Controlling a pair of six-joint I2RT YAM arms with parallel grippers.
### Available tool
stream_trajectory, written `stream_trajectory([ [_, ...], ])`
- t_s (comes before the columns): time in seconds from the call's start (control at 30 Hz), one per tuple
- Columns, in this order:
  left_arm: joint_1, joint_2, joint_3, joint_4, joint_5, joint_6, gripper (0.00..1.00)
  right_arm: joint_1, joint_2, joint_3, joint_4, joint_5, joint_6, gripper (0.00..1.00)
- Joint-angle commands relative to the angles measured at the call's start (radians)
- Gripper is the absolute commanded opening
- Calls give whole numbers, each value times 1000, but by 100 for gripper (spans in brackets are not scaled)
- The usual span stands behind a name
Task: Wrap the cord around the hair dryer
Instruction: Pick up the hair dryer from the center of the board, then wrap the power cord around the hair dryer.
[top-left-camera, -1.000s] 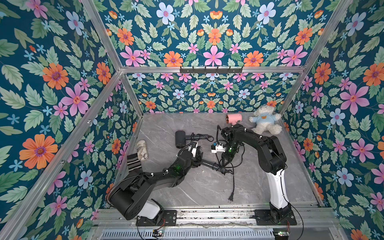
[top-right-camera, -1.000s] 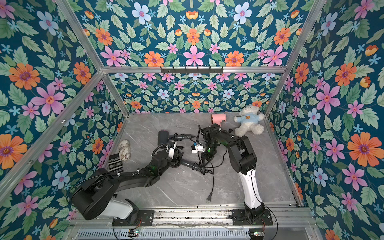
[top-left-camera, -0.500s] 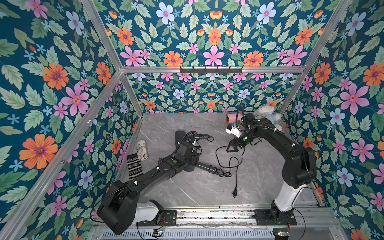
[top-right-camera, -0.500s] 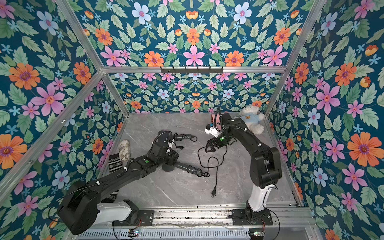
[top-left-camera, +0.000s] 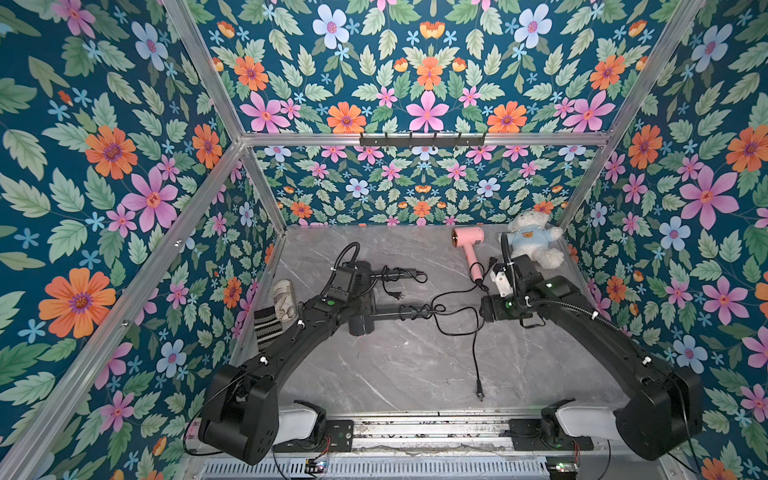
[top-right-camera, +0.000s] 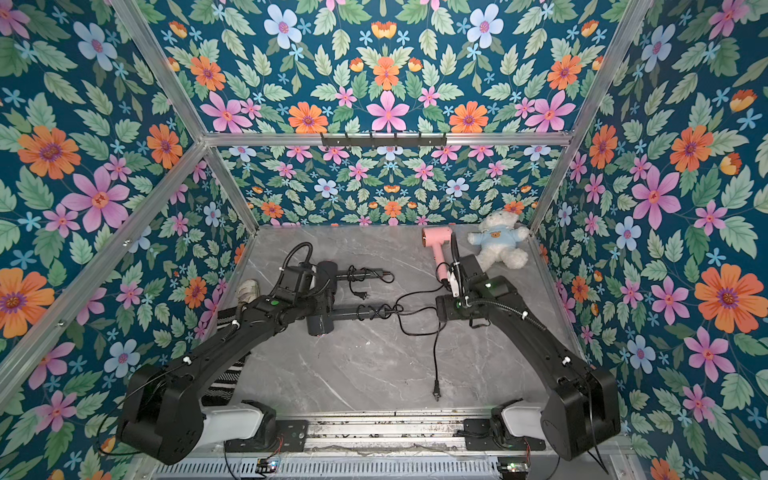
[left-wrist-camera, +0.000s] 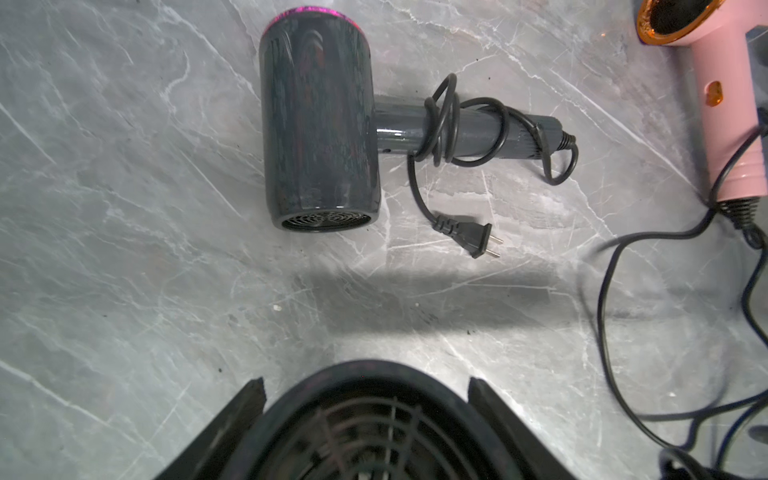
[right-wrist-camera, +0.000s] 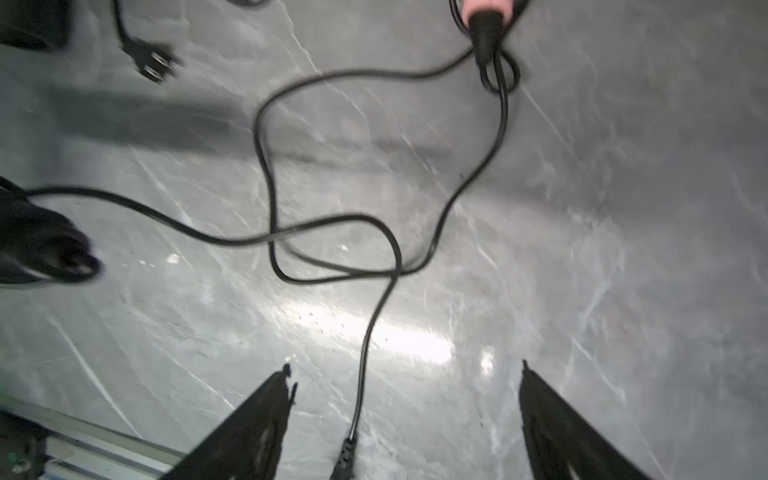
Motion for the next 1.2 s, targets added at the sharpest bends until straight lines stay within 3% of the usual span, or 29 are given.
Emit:
stream_trajectory([
  [0.0,21,10,20,10,-25,-58,0,75,8,-39,-66,146,184,90],
  [0.07,35,16,28,16,-33,-69,0,138,59,-48,-134,187,260,99],
  [0.33,58,25,41,51,-46,-101,0,337,93,-146,-165,96,447,99],
  [0.47,58,46,53,55,-37,-103,0,395,108,-214,-116,21,497,72],
  [0.6,58,59,60,55,-40,-99,0,447,156,-234,-112,-5,531,55],
  [0.97,59,70,50,68,-45,-111,0,477,225,-279,-26,-59,542,50],
  [1.17,59,87,57,79,-39,-122,0,496,246,-301,7,-64,559,28],
])
